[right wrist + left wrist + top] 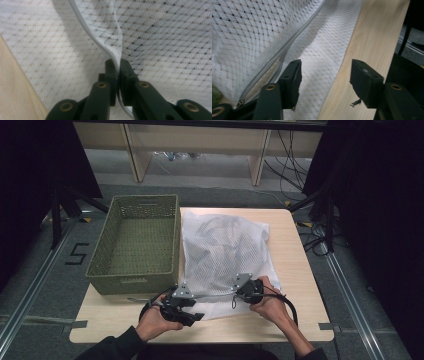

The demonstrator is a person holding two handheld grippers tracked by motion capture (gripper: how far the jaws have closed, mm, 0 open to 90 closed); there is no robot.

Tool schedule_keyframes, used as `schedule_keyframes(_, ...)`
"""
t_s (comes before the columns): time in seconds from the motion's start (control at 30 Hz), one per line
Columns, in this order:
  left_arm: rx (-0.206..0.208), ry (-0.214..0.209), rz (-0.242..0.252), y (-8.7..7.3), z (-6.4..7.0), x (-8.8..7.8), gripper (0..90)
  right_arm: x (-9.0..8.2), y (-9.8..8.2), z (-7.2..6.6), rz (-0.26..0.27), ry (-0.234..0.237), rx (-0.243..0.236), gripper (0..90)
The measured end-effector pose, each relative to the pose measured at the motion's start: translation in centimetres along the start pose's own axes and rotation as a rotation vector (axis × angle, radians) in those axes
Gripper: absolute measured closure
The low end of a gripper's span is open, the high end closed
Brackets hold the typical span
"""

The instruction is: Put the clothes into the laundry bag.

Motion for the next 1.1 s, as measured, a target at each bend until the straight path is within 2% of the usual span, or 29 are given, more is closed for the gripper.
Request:
schedule_keyframes(0.03, -0.010, 0.007, 0.005, 0.0, 0.0, -0.2, 40.6, -0.1, -0.1, 0.1, 0.015, 0.019, 0.004, 80.0)
schedule_keyframes(0.1, 0.012, 0.008, 0.016, 0.0, -0.1, -0.5, 39.0, -0.6, -0.1, 0.3, 0.044, 0.019, 0.005, 75.6)
schedule_keyframes(0.13, -0.014, 0.011, 0.027, 0.0, 0.0, -0.6, 38.3, -1.1, -0.1, 0.3, 0.052, 0.033, 0.029, 72.5)
schedule_keyframes(0.17, -0.007, 0.011, 0.039, 0.1, 0.0, -0.8, 38.0, -1.6, 0.0, 0.4, 0.069, 0.022, 0.053, 68.6)
schedule_keyframes(0.2, -0.007, 0.011, 0.039, 0.1, 0.0, -0.8, 37.1, -1.6, 0.0, 0.4, 0.069, 0.022, 0.053, 68.6)
schedule_keyframes(0.23, -0.027, 0.022, 0.053, 0.1, -0.2, -1.1, 35.0, -2.9, 0.0, 0.9, 0.118, 0.008, 0.115, 57.4)
schedule_keyframes(0.27, -0.035, 0.033, 0.056, 0.1, -0.2, -1.3, 33.3, -3.3, 0.0, 1.3, 0.142, -0.005, 0.123, 54.5)
schedule_keyframes(0.3, -0.036, 0.026, 0.061, 0.0, -0.3, -1.3, 32.3, -3.7, -0.1, 1.7, 0.175, -0.030, 0.157, 51.7)
schedule_keyframes(0.37, -0.031, 0.029, 0.072, -0.1, -0.4, -1.7, 30.2, -4.5, -0.4, 2.5, 0.214, -0.042, 0.218, 48.6)
schedule_keyframes(0.4, -0.053, 0.034, 0.092, 0.0, -0.2, -1.8, 29.3, -4.8, -0.6, 3.0, 0.232, -0.057, 0.242, 47.5)
schedule_keyframes(0.43, -0.032, 0.041, 0.082, -0.1, -0.4, -2.0, 29.3, -5.0, -0.9, 3.5, 0.251, -0.076, 0.255, 45.9)
schedule_keyframes(0.47, -0.046, 0.042, 0.103, -0.1, -0.4, -2.2, 29.2, -5.2, -1.1, 3.9, 0.255, -0.098, 0.285, 44.7)
schedule_keyframes(0.5, -0.046, 0.042, 0.103, -0.1, -0.4, -2.2, 28.3, -5.2, -1.1, 3.9, 0.255, -0.098, 0.285, 44.7)
schedule_keyframes(0.53, -0.037, 0.043, 0.109, -0.2, -0.6, -2.6, 26.6, -5.4, -1.9, 4.8, 0.272, -0.108, 0.343, 43.9)
schedule_keyframes(0.57, -0.061, 0.045, 0.136, -0.1, -0.5, -2.7, 26.6, -5.5, -2.2, 5.1, 0.278, -0.121, 0.364, 43.3)
schedule_keyframes(0.6, -0.033, 0.057, 0.123, -0.2, -0.8, -3.0, 26.0, -5.7, -2.5, 5.3, 0.284, -0.116, 0.409, 42.4)
schedule_keyframes(0.63, -0.046, 0.065, 0.137, -0.2, -0.9, -3.2, 24.9, -5.8, -2.7, 5.5, 0.295, -0.117, 0.417, 41.5)
schedule_keyframes(0.67, -0.046, 0.063, 0.154, -0.2, -1.0, -3.2, 23.5, -6.1, -3.1, 5.9, 0.309, -0.116, 0.447, 40.9)
schedule_keyframes(0.7, -0.074, 0.073, 0.176, -0.1, -0.9, -3.3, 22.3, -6.3, -3.3, 6.1, 0.319, -0.123, 0.477, 40.3)
schedule_keyframes(0.73, -0.041, 0.081, 0.163, -0.2, -1.2, -3.5, 19.6, -6.5, -3.6, 6.2, 0.320, -0.114, 0.495, 39.8)
schedule_keyframes(0.77, -0.078, 0.078, 0.199, -0.1, -1.0, -3.5, 17.9, -6.6, -3.7, 6.2, 0.325, -0.101, 0.514, 39.2)
schedule_keyframes(0.8, -0.068, 0.098, 0.198, -0.2, -1.0, -3.7, 18.3, -6.8, -3.9, 6.3, 0.332, -0.101, 0.529, 38.3)
schedule_keyframes(0.83, -0.047, 0.094, 0.194, -0.2, -1.1, -3.8, 19.1, -7.0, -4.1, 6.4, 0.339, -0.100, 0.535, 37.9)
schedule_keyframes(0.87, -0.047, 0.094, 0.194, -0.2, -1.1, -3.8, 19.2, -7.0, -4.1, 6.4, 0.339, -0.100, 0.535, 37.9)
schedule_keyframes(0.9, -0.053, 0.097, 0.203, -0.3, -1.0, -3.9, 19.2, -7.3, -4.5, 6.4, 0.346, -0.100, 0.571, 37.7)
schedule_keyframes(0.97, -0.047, 0.122, 0.198, -0.5, -1.0, -4.1, 19.2, -7.4, -4.8, 6.5, 0.348, -0.110, 0.561, 37.2)
schedule_keyframes(1.03, -0.049, 0.121, 0.207, -0.7, -0.9, -4.2, 19.2, -7.5, -5.1, 6.4, 0.345, -0.107, 0.586, 36.3)
schedule_keyframes(1.1, -0.055, 0.118, 0.213, -0.8, -1.0, -4.4, 19.2, -7.6, -5.4, 6.2, 0.346, -0.123, 0.589, 36.0)
Point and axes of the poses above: each handheld gripper's, and its own axes: x roughly forward along the jaws, y roughly out of its top, z roughly to its right, the point moved 4 cm from there along x, roughly forward along the jaws, and after that the axes turned 4 degrees about -y, right-handed, at the moved point
